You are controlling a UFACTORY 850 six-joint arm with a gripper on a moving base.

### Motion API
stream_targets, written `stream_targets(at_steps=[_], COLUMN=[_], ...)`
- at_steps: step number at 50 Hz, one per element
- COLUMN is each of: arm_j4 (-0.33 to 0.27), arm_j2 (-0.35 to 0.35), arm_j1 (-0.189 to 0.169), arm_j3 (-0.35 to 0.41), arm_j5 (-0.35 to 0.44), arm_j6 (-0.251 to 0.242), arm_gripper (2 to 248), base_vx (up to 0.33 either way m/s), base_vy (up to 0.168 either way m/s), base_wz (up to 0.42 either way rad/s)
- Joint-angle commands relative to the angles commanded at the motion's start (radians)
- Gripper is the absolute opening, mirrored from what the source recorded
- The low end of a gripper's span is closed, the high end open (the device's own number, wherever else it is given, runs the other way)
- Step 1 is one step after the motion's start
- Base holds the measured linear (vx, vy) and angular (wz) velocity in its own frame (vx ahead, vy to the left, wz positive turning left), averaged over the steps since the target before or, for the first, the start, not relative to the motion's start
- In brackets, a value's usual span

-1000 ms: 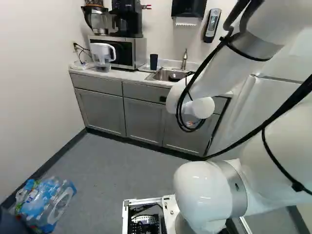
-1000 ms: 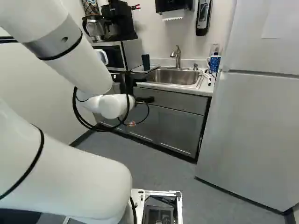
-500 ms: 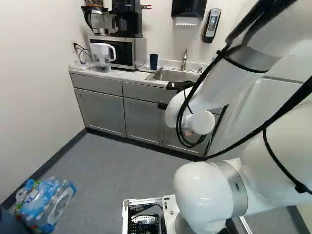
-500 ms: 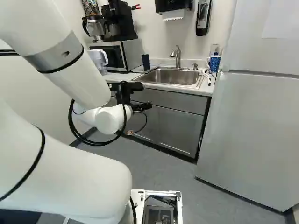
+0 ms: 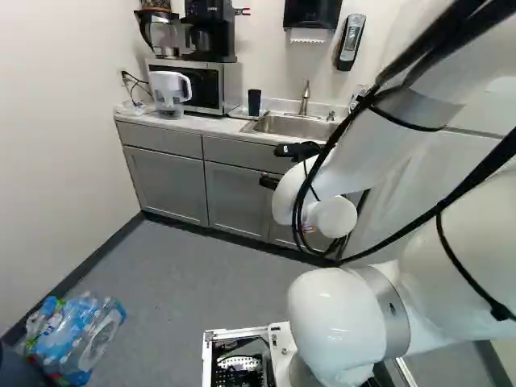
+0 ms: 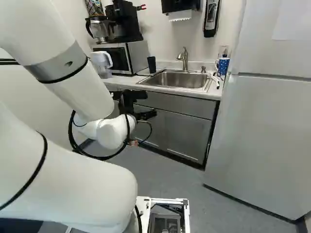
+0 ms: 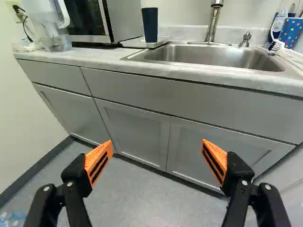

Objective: Rinse the cup and place it in the tray

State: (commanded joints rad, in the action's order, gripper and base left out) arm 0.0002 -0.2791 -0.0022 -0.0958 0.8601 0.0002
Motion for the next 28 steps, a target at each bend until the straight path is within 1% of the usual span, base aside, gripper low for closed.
stream_targets(at_steps=[28], arm_j4=[0.000], arm_j2=[0.000], arm_j1=[0.002], arm_j3=[0.009], arm_j5=[0.013], arm_j6=[0.000], arm_gripper=[247], base_vx=[0.000], base_vy=[0.000], base_wz=[0.000])
